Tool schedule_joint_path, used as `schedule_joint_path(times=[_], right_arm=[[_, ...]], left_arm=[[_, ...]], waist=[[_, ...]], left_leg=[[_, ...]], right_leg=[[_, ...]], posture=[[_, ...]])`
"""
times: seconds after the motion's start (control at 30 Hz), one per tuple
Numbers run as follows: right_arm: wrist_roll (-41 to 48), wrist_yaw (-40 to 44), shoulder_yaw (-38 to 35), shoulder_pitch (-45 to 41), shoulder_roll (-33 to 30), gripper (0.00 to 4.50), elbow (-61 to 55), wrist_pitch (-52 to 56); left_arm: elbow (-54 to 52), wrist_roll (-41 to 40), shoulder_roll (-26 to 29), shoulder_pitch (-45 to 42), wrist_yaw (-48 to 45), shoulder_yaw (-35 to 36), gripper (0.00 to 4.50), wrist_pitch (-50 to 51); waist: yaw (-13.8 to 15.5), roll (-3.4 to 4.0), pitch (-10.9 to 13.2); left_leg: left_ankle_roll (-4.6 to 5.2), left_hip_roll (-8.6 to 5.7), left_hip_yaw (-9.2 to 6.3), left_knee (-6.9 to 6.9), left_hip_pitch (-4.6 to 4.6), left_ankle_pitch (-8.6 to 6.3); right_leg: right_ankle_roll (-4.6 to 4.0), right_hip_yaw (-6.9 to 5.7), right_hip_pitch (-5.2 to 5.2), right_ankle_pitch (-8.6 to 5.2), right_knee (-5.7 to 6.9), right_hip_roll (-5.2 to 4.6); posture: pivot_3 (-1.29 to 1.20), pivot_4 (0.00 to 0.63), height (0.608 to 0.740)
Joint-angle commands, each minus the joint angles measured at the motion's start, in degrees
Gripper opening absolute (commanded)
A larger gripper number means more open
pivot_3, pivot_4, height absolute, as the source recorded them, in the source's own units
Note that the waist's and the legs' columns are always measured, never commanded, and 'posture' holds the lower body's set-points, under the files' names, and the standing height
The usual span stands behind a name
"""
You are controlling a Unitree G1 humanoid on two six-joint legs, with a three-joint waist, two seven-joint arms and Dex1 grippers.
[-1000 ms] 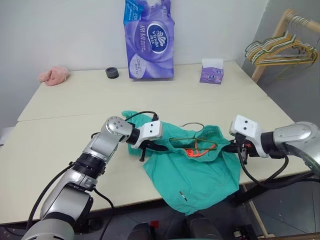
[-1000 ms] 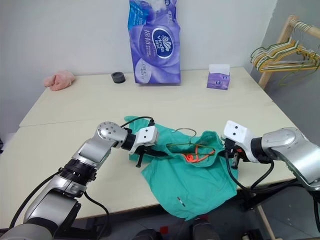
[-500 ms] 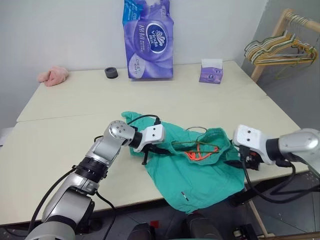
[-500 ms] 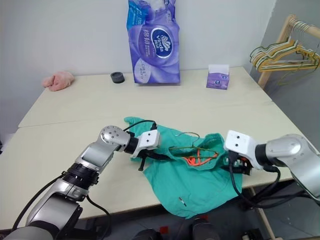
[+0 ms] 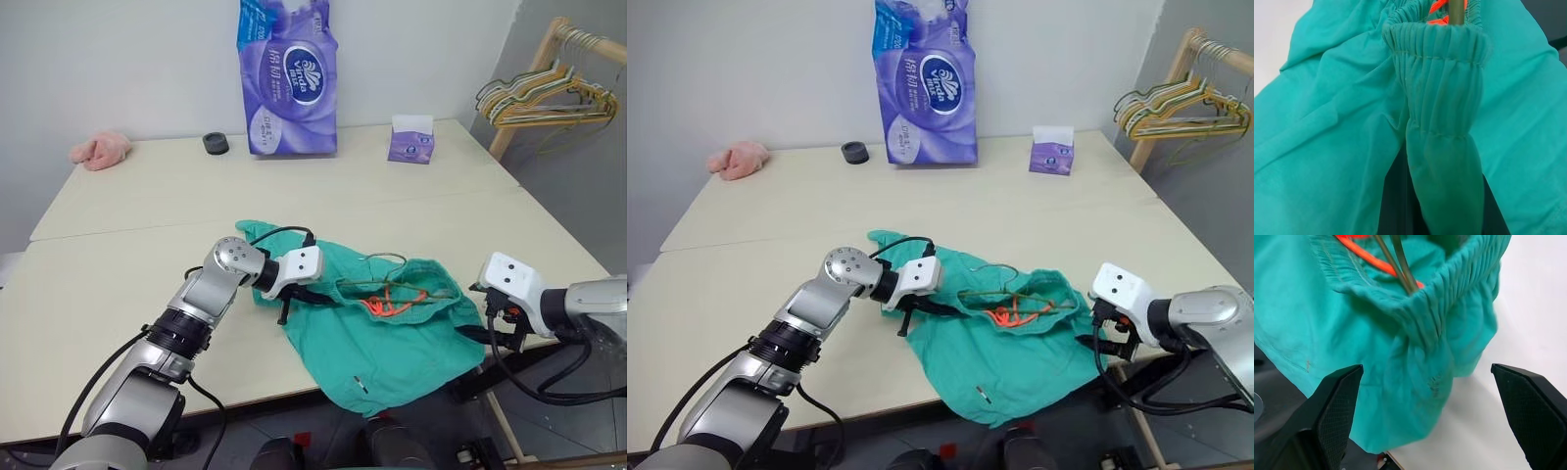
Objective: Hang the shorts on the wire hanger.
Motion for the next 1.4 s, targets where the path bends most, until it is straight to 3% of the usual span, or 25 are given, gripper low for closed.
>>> schedule_joint_path(times=[0.03, 0.2, 0.3, 0.67, 0.7, 0.8, 1.03, 1.23, 1.4], right_arm=[[-3.82, 0.16, 5.25, -4.78, 2.25, 4.47, 3.34, -3.17], [-7.54, 1.72, 11.57, -10.98, 5.76, 4.47, 8.60, -5.34], [-8.81, 3.27, 13.58, -12.59, 6.37, 3.86, 10.26, -6.43], [-9.83, 6.18, 14.06, -13.32, 7.46, 0.03, 9.57, -6.78], [-9.86, 6.34, 13.92, -13.36, 7.58, 0.01, 9.38, -6.69], [-10.06, 6.76, 13.56, -13.43, 7.55, 0.00, 8.86, -6.75], [-9.61, 7.86, 11.95, -12.84, 6.33, 0.00, 7.40, -6.95], [-9.23, 8.68, 10.15, -11.51, 4.84, 0.00, 7.07, -7.33], [-9.14, 9.35, 9.34, -10.98, 4.39, 0.00, 6.71, -7.24]], left_arm=[[-1.17, 0.17, -0.58, -0.88, -0.23, -0.34, 0.00, -1.07], [-1.36, 0.19, -0.75, -0.81, -0.45, -0.11, 0.00, -1.04], [-1.60, 0.08, -0.69, -0.70, -0.50, 0.13, 0.00, -0.93], [-1.82, -3.09, -2.08, -0.50, 0.30, 2.41, 0.00, 1.47], [-1.99, -4.16, -2.23, -0.52, -0.45, 2.77, 0.00, 2.24], [-2.12, -5.61, -2.70, -0.59, -0.93, 3.85, 0.76, 3.38], [1.00, -8.02, -0.61, -1.84, -5.00, 6.44, 2.81, 3.01], [8.20, -7.06, 4.53, -5.16, -9.07, 7.18, 2.81, -0.33], [12.78, -5.56, 5.37, -6.47, -10.84, 5.87, 2.81, -2.98]], waist=[[-0.07, 0.00, 0.00], [-0.12, 0.01, 0.00], [0.00, 0.01, 0.00], [0.00, 0.01, 0.00], [-0.05, 0.01, -0.01], [-0.06, 0.02, -0.01], [-0.10, 0.02, -0.01], [-0.26, 0.02, -0.01], [-0.14, 0.02, -0.01]], left_leg=[[0.00, 0.00, 0.00, 0.00, 0.00, 0.00], [0.00, 0.00, 0.00, 0.00, 0.01, 0.00], [0.00, -0.01, -0.01, 0.01, 0.00, 0.00], [0.00, -0.01, -0.04, 0.02, 0.00, 0.00], [0.00, -0.01, -0.05, 0.02, 0.01, 0.00], [0.00, -0.01, -0.06, 0.02, 0.00, 0.00], [0.00, -0.01, -0.06, 0.02, 0.01, 0.00], [-0.01, -0.01, -0.07, 0.02, 0.01, -0.01], [-0.01, -0.02, -0.07, 0.03, 0.01, -0.01]], right_leg=[[0.00, 0.00, 0.00, 0.00, 0.00, 0.01], [-0.06, 0.00, 0.00, 0.03, 0.02, 0.01], [-0.06, 0.00, 0.00, 0.04, 0.02, 0.00], [-0.07, -0.02, 0.00, 0.04, 0.05, -0.03], [-0.07, -0.03, 0.00, 0.04, 0.05, -0.03], [-0.07, -0.05, 0.00, 0.04, 0.06, -0.03], [-0.07, -0.05, 0.00, 0.04, 0.07, -0.03], [-0.08, -0.07, -0.01, 0.04, 0.08, -0.03], [-0.07, -0.08, -0.01, 0.04, 0.07, -0.04]], posture=[[-0.23, 0.073, 0.740], [-0.22, 0.071, 0.740], [-0.21, 0.070, 0.740], [-0.21, 0.068, 0.740], [-0.21, 0.068, 0.740], [-0.21, 0.069, 0.740], [-0.22, 0.066, 0.740], [-0.22, 0.063, 0.740], [-0.22, 0.062, 0.740]])
